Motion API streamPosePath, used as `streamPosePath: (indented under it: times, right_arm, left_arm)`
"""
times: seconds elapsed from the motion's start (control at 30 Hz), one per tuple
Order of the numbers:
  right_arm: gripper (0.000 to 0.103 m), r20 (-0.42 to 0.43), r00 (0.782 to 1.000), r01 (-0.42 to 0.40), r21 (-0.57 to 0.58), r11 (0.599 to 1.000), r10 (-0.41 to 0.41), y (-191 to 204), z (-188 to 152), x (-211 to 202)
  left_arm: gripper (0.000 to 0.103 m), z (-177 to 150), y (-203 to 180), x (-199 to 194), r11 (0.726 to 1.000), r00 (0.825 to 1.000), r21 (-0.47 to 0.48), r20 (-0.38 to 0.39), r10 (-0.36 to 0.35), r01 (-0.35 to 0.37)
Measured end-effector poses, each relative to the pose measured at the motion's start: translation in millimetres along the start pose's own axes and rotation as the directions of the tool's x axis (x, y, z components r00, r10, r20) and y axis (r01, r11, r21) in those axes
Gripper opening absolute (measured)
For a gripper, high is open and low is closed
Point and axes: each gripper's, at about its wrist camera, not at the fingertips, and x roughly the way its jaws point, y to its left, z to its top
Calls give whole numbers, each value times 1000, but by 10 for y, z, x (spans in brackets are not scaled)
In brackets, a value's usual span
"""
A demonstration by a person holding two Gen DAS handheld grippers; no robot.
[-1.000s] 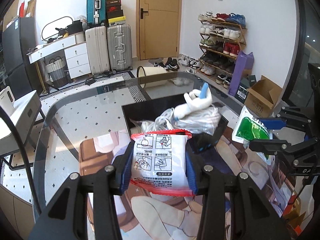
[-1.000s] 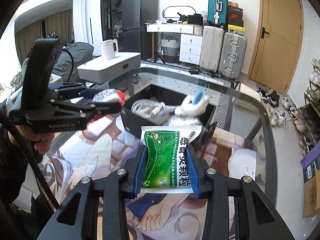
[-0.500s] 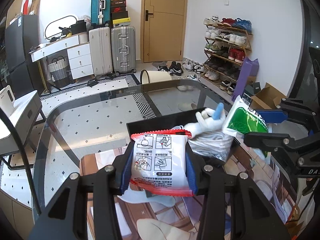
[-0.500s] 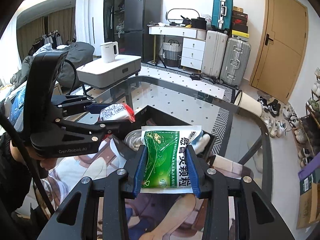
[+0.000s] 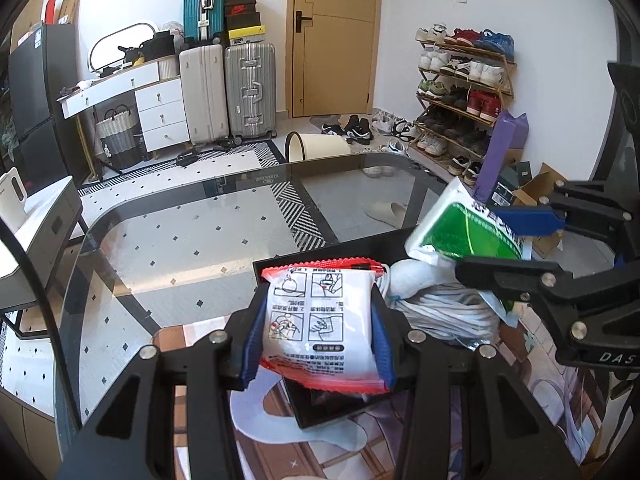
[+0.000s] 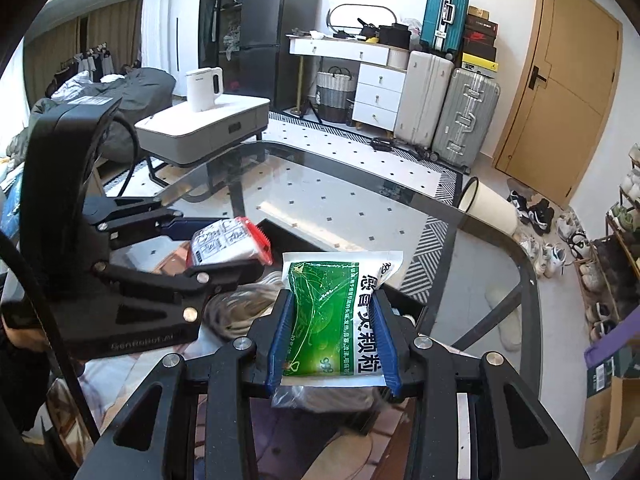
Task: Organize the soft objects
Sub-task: 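Lift both packets and carry them over the black box, then lower both packets into the box and open both tools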
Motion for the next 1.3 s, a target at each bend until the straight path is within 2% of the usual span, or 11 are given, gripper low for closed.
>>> streamPosePath:
  times: [0.3, 0.4, 0.47, 0.53, 0.67, 0.73, 0.87, 0.93, 1.07, 1.3]
  right_arm:
    - [39, -64, 998, 14, -3, 1000, -14, -66, 157, 293]
    - [52, -79, 997, 14, -12, 1000, -15, -86, 148, 339]
    - [60, -66, 998, 21, -13, 1000, -22, -117, 139, 317]
    - [64, -58, 998, 24, -7, 1000, -25, -136, 133, 278]
    - [75, -42, 999, 30, -4, 1000, -31, -176, 101, 184]
    - [83, -21, 999, 27, 2, 1000, -27, -171, 79, 114]
    - [95, 24, 1000, 17, 16, 1000, -17, -186, 6, -23]
    - [98, 49, 999, 14, 25, 1000, -15, -192, -31, -85]
    - [102, 89, 996, 2, 60, 998, -7, -206, -127, -193]
    - [102, 173, 985, -18, 101, 995, 1, -136, -336, -377]
  left_arm:
    - [44, 28, 5, 121, 1000, 1000, 3, -10, 6, -6]
    - [46, 40, 24, 146, 1000, 1000, -2, -14, 3, -3]
    - [51, 44, 19, 149, 1000, 1000, 0, -19, 16, -16]
    - [61, 38, 6, 143, 1000, 1000, 1, -17, 13, -13]
    - [67, 26, -14, 112, 1000, 1000, 7, -15, 16, -16]
    - [84, 24, -24, 75, 1000, 1000, 5, -6, 18, -18]
    - [93, 22, -37, -64, 1000, 999, 0, 29, 15, -15]
    - [102, 5, -42, -134, 1000, 999, 5, 45, 30, -30]
    - [103, -50, -13, -265, 999, 996, 4, 70, 51, -51]
    - [103, -219, 32, -485, 996, 990, -7, 108, 88, -88]
